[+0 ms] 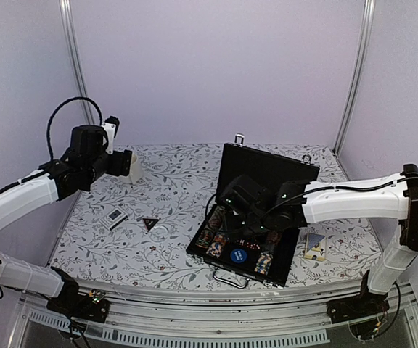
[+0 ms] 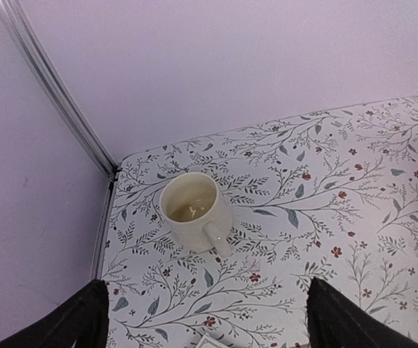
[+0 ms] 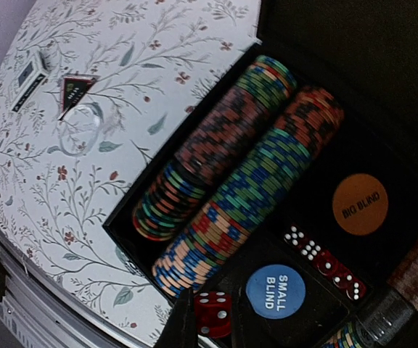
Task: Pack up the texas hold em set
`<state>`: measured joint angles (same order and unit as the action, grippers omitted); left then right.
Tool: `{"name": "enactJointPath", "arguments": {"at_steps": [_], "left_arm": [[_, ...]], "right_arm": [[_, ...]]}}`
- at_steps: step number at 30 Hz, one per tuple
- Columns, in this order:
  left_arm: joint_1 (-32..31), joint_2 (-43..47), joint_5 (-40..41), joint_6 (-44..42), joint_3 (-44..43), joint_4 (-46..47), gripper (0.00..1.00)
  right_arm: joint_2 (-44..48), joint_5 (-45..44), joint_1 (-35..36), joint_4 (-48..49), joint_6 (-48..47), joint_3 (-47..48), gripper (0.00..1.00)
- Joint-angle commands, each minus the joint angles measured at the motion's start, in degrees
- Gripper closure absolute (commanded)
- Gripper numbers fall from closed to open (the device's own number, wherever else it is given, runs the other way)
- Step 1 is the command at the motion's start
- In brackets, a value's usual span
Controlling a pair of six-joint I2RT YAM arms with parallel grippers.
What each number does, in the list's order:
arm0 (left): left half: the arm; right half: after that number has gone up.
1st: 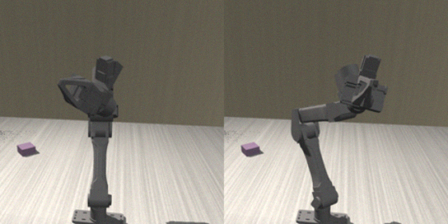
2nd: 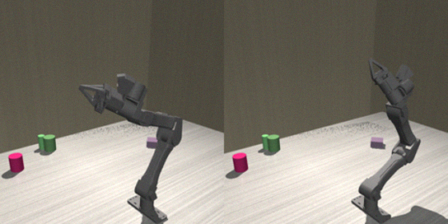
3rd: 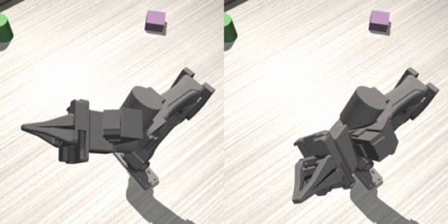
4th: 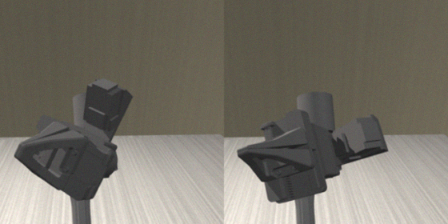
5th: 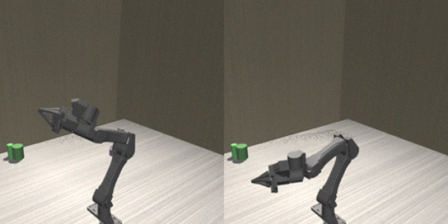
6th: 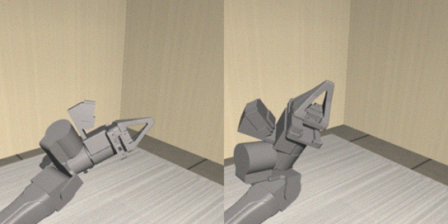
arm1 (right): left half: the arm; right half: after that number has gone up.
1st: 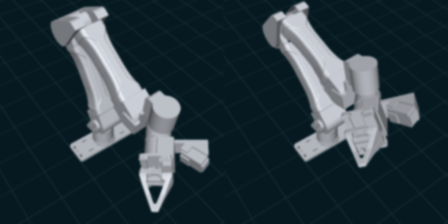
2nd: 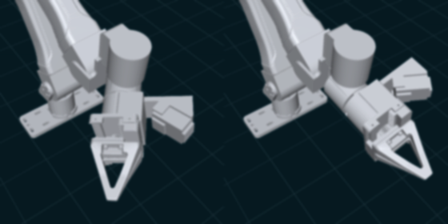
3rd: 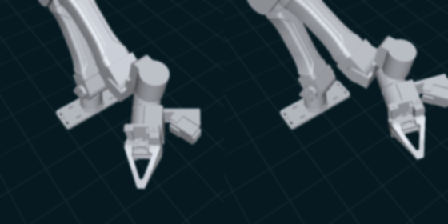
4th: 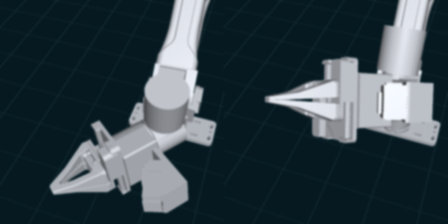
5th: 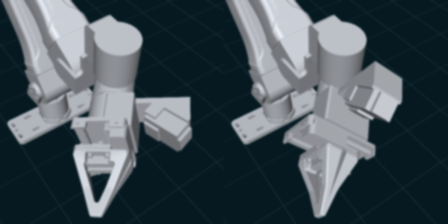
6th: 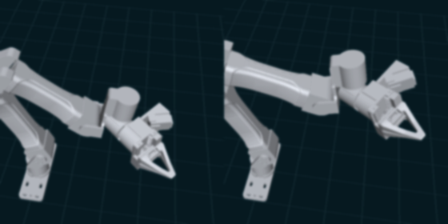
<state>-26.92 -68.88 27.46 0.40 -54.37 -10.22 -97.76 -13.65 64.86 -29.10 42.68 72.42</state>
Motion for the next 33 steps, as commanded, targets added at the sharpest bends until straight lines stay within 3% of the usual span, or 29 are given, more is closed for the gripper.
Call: {"name": "enactJointPath", "arguments": {"at_steps": [1,10,23,33], "left_arm": [[-0.42,1.91,-1.16,0.12,-0.87,-0.23,0.05],[-0.59,2.26,0.30,-0.11,-0.43,-0.11,0.05],[-1.30,-0.04,1.16,-0.40,-0.41,-0.14,0.05],[-1.55,-1.06,1.35,-0.58,-0.43,-0.15,0.05]], "right_arm": [[3.96,-3.80,-0.55,0.01,11.23,-6.69,0.98],[2.72,-6.79,-1.60,0.66,22.93,-9.91,0.98],[-0.32,-2.44,-5.44,10.82,25.00,-11.32,0.98],[-5.00,-0.89,-5.46,13.11,24.08,-9.68,0.98]]}}
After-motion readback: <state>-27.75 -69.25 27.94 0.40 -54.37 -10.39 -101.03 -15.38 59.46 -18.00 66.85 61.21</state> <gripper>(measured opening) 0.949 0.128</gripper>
